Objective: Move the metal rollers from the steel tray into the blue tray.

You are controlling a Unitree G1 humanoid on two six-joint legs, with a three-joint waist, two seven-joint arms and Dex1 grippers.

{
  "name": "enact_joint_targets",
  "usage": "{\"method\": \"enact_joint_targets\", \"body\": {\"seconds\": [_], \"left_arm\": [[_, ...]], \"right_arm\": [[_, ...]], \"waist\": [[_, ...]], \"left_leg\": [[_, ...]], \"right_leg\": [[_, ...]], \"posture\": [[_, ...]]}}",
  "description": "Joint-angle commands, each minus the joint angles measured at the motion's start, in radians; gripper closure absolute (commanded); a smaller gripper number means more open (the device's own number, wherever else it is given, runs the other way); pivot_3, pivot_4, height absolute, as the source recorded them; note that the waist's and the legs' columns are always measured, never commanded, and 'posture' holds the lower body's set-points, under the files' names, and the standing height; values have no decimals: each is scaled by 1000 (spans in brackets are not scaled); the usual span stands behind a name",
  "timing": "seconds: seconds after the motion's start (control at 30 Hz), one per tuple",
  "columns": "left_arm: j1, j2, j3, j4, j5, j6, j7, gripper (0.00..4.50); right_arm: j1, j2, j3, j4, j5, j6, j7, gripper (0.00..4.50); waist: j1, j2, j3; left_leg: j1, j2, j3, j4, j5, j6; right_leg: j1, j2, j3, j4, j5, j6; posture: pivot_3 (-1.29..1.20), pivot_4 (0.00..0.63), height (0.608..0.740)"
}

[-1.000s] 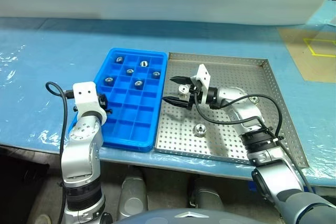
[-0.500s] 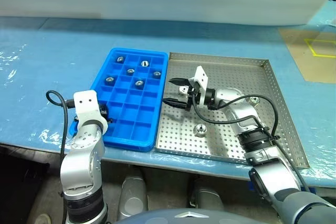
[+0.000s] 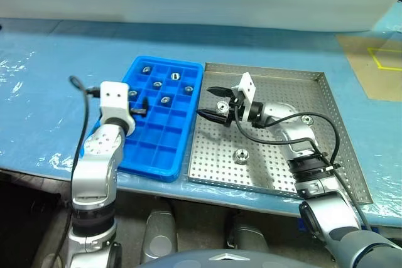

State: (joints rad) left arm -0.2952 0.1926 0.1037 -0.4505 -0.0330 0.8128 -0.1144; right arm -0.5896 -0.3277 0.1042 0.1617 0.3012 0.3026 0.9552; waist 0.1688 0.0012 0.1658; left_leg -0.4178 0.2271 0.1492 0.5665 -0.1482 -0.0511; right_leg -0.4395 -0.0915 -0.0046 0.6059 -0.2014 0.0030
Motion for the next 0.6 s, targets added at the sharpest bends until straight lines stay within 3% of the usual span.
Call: {"method": "enact_joint_targets", "body": {"seconds": [0.03, 0.33, 0.6], "left_arm": [[-60, 16, -36, 114, -26, -148, -73, 15], [-218, 108, -170, 407, -46, -365, -339, 15], [-393, 99, -257, 657, -56, -484, -532, 15]], "right_arm": [[24, -11, -46, -84, 41, 40, -36, 0], [89, -57, -137, -207, 97, 162, -140, 0], [185, -96, -176, -333, 120, 219, -209, 0]], "waist": [[2, 0, 0], [-20, 0, 0], [-45, 0, 0]], "left_leg": [[0, 0, 0, 0, 0, 0], [2, 0, 0, -1, 4, -6], [3, -1, 1, -1, 4, -6]], "right_leg": [[0, 0, 0, 0, 0, 0], [0, 0, 3, 2, 0, 0], [0, 0, 5, 3, 0, 0]], "posture": [[215, 150, 740], [100, 150, 740], [-16, 150, 740]]}}
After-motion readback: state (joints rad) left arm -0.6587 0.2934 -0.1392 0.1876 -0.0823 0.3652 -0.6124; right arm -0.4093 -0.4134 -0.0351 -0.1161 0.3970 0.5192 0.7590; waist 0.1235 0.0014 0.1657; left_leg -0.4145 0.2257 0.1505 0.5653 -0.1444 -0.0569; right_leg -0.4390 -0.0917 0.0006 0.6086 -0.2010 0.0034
